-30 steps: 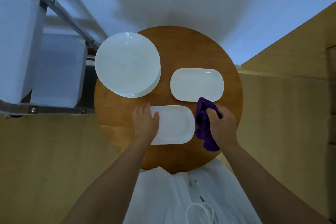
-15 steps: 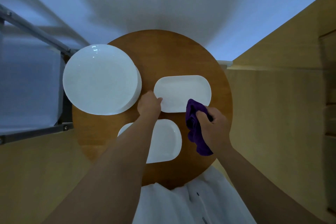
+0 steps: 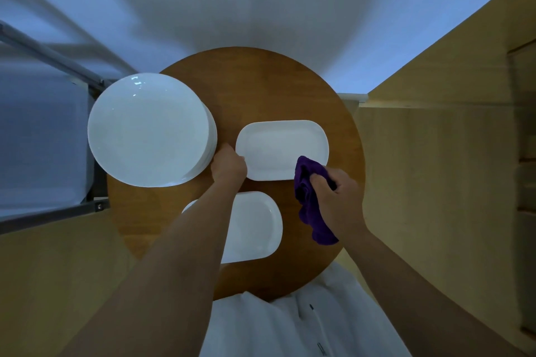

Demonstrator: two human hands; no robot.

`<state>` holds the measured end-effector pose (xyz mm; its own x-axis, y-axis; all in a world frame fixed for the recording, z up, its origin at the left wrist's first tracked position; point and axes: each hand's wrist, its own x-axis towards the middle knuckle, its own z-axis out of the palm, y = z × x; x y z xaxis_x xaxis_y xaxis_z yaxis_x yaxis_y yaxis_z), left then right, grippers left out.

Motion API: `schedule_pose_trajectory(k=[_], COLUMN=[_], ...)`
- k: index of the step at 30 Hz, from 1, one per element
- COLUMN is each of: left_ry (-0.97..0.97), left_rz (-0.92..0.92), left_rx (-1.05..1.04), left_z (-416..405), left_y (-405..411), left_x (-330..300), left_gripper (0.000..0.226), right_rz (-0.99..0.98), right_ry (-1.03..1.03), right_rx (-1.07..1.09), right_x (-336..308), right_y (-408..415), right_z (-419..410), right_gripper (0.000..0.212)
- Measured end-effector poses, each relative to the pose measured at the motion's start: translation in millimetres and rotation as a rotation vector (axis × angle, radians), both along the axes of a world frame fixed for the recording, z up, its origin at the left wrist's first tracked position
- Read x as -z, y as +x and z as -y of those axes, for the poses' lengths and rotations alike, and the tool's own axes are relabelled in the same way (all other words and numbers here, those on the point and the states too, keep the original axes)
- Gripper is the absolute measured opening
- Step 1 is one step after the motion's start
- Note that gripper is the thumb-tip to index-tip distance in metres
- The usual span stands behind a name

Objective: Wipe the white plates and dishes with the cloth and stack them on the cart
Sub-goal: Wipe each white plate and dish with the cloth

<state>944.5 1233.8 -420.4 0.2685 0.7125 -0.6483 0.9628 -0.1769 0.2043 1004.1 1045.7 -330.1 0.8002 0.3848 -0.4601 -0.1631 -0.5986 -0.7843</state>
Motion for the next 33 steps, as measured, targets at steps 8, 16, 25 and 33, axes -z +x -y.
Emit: schedule_pose_trajectory(k=[8, 16, 25, 33], left_ry=[-0.068, -0.226, -0.141, -0.193], left_rz=[0.175, 0.453, 0.776, 0.979], left_rx=[-0.215, -0.524, -0.491, -0.616], left_z=[3, 23, 36, 60], left_y=[-8, -21, -45, -82], left_x=[-9, -30, -98, -168], left_gripper=[0.02, 0.031, 0.028, 0.022], right_rz=[-0.027, -0.004, 0.012, 0.267], right_ry=[-0.007, 0.033, 0.221, -0.292], right_rx=[0.036, 0.124, 0.468, -0.058], right_x=[-7, -19, -63, -81], right_y=[-5, -5, -1, -41], right_z=[2, 5, 3, -15], right_gripper=[0.018, 0.019, 0.024, 0.057])
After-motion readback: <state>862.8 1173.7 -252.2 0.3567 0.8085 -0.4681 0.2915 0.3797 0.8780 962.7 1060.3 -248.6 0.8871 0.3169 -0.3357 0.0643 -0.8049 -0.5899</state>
